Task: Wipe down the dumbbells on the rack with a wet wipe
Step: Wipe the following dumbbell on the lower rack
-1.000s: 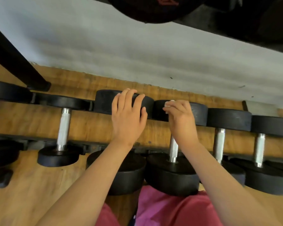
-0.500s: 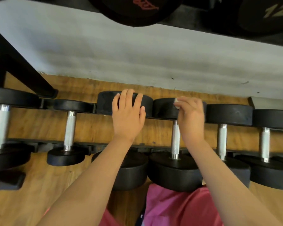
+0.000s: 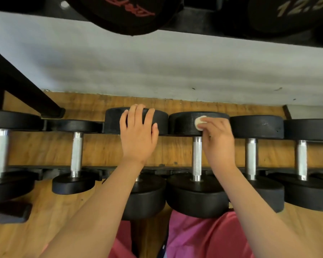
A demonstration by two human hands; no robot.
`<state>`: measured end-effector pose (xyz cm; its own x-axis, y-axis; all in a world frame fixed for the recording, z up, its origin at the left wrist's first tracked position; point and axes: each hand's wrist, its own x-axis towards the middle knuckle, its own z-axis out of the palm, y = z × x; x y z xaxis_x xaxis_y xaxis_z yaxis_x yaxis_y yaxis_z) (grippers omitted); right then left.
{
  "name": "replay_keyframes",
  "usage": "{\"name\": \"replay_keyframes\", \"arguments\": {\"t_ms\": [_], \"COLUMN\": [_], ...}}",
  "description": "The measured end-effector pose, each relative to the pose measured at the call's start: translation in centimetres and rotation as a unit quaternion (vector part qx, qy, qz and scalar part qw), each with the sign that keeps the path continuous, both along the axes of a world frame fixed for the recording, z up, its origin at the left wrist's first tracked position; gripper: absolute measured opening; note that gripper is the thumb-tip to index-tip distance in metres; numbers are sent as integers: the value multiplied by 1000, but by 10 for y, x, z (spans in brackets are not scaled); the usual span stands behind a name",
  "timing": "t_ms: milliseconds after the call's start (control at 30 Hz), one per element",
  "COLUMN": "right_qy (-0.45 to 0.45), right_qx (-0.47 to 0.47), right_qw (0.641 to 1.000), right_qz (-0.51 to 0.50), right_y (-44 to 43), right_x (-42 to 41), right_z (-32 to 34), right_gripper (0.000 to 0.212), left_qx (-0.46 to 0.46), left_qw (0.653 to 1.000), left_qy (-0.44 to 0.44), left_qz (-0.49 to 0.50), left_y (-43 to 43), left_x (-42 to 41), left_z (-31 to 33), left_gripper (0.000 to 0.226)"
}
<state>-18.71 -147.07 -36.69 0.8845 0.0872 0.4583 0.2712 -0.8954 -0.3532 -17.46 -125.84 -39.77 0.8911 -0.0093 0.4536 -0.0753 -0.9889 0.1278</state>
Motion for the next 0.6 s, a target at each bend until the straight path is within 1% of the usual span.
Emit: {"name": "replay_keyframes", "arguments": {"t_ms": [100,167,267,333,400,467,533,600], "right_qy": [-1,-1,6,38,66,62,46,51], "right_qx": [80,108,95,62,45,43,53,82], "right_qw": [992,987,993,997,997,997,998,993], "right_qz": [-94,-116,-68,-24,13,35,8,-73], "right_y": [-10,-4,19,27,25,10,-13,-33], "right_x": [-1,4,11,10,4,-1,-3,-3], "right_z": [3,1,2,-1,-2,0,5,8], "right_gripper": [17,18,20,23,24,22,19,18], "left_qx": [-26,-47,-72,-73,-66,-63,-69,-67], "left_qw": [999,998,997,997,997,996,995,995], "left_qy": [-22,-28,-8,21,46,65,72,69], "left_qz": [-4,-5,6,15,21,17,14,13], "left_y": [0,-2,-5,-5,-4,-4,-5,-5], "left_x": [-1,-3,-5,-6,-9,-9,-9,-8], "left_z": [-2,-3,1,6,11,14,15,15], "left_gripper": [36,36,44,50,52,52,51,52]}}
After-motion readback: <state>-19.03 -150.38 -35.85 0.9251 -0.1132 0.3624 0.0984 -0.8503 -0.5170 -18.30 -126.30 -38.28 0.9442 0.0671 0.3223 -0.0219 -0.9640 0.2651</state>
